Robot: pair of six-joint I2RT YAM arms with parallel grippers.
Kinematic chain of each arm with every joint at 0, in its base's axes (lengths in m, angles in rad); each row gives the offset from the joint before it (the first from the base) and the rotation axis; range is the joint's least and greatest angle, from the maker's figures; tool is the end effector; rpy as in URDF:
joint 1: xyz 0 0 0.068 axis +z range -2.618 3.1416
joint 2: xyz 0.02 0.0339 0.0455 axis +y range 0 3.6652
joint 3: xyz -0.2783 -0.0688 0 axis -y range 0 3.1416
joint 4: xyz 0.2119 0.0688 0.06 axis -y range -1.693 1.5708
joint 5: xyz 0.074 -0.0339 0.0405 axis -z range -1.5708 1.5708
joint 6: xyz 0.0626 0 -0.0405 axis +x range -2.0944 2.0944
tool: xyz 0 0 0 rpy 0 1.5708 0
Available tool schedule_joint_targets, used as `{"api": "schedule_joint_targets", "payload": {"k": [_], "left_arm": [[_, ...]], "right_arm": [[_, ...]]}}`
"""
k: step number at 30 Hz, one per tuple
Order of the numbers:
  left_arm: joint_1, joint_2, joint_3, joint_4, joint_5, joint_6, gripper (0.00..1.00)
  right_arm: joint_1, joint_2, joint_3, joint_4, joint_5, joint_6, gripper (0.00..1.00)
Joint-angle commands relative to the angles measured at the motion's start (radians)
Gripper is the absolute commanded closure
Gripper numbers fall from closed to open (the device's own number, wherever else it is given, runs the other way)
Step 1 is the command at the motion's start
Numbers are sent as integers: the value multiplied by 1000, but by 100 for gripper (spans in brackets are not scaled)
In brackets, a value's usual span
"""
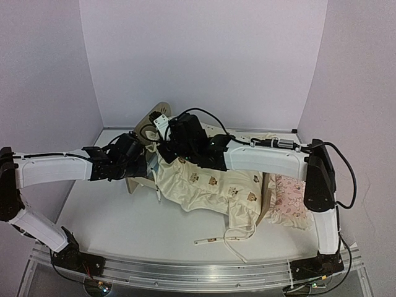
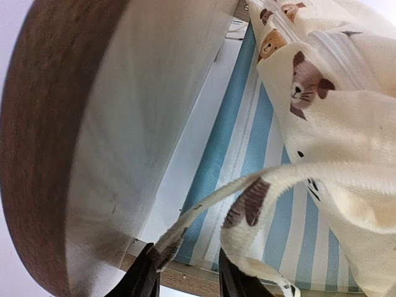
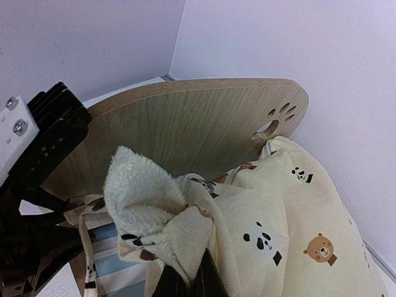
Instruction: Set up the pet bed
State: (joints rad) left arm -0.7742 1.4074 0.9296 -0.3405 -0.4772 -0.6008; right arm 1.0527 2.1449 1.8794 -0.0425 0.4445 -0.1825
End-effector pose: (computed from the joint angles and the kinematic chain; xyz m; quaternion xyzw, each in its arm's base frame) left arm 0.2196 -0.1746 0.2493 -0.0083 0.9078 -0.0567 0.4154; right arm 0.2788 0.4347 0.3099 -0.3499 0.7172 0.0813 0.5971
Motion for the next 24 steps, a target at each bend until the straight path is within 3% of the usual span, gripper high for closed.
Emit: {"api": "schedule_joint_targets", "payload": {"k": [1,13,17,24], "left_arm": [[2,-79,-3,3,43,5,59],[2,-271,86,-248,146,23,22],[2,-265,90,-283,125,36,20],[2,-235,50,-190,125,73,22]], "right_arm": [[-5,25,65,33,78,-12,100],[-4,63,47,33,153,-65,100],[-5,63,43,33,159,-73,100],[-4,66,61,33,174,-78,100]]}}
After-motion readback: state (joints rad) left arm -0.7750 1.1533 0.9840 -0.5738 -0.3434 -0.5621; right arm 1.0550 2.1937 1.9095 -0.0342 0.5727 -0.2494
